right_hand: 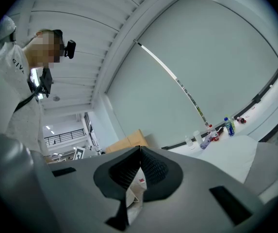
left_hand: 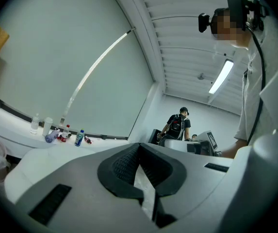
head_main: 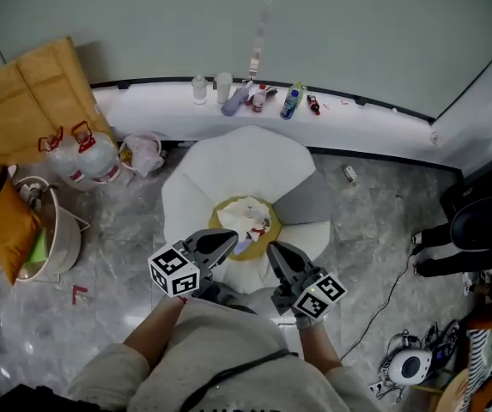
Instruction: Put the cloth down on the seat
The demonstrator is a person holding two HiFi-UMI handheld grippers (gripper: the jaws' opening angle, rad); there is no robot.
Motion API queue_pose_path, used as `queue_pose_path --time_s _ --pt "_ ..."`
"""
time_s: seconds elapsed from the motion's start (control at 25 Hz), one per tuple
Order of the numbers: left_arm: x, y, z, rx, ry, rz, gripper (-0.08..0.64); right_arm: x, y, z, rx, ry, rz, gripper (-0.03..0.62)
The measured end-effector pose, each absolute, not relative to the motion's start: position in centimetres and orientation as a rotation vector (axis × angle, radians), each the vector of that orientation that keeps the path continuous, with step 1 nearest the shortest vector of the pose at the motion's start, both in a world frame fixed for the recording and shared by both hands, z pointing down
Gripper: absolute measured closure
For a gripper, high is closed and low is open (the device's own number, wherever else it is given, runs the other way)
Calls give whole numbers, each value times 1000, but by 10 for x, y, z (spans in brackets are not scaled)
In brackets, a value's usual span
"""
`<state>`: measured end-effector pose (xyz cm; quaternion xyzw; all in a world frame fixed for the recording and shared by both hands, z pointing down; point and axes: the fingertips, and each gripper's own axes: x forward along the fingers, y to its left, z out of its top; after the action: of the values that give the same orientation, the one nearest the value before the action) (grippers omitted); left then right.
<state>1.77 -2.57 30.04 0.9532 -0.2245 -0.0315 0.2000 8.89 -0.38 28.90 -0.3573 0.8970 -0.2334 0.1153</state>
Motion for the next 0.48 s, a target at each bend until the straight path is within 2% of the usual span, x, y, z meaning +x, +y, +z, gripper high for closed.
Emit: queue_pose_path --time_s 0.48 --pt "19 -18 276 2691 -627 -123 546 79 5 262 -1010 2647 -619 574"
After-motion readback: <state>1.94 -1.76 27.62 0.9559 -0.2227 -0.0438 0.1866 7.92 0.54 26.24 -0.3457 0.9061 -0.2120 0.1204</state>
